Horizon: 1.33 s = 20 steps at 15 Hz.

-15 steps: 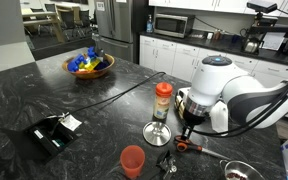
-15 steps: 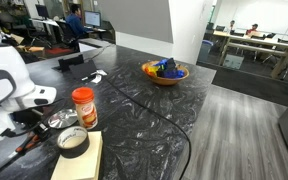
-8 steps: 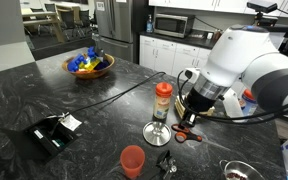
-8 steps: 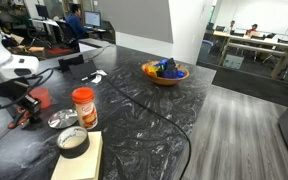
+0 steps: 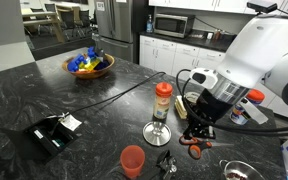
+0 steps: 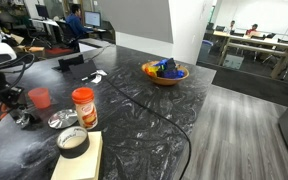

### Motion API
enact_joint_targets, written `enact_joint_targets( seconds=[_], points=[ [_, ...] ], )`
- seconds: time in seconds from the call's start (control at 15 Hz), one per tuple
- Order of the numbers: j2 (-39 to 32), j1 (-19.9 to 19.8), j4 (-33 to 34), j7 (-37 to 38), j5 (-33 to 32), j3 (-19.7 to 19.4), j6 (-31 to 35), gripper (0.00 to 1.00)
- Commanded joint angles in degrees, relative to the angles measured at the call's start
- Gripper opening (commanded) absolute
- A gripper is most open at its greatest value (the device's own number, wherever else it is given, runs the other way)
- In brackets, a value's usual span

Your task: Move the scissors away from the silver lid

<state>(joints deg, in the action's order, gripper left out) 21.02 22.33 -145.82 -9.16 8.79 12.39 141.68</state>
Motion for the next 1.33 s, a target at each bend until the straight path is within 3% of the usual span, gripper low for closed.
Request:
enact_joint_targets(
  seconds=[0.0, 0.33, 0.8, 1.0, 1.27],
  points=[
    [1.76, 4.04, -0.26, -10.91, 3.07, -1.64, 0.76, 0.02],
    [1.34, 10.7, 3.07, -20.73, 6.02, -1.37, 0.98, 0.02],
    [-3.59, 21.64, 7.01, -27.43, 16.83, -1.1, 0.36, 0.02],
    [-4.8, 25.91, 9.12, -33.63, 22.31, -1.07, 1.0, 0.02],
    [-5.87, 29.44, 10.28, -39.95, 29.18, -0.53, 0.47, 0.02]
  ],
)
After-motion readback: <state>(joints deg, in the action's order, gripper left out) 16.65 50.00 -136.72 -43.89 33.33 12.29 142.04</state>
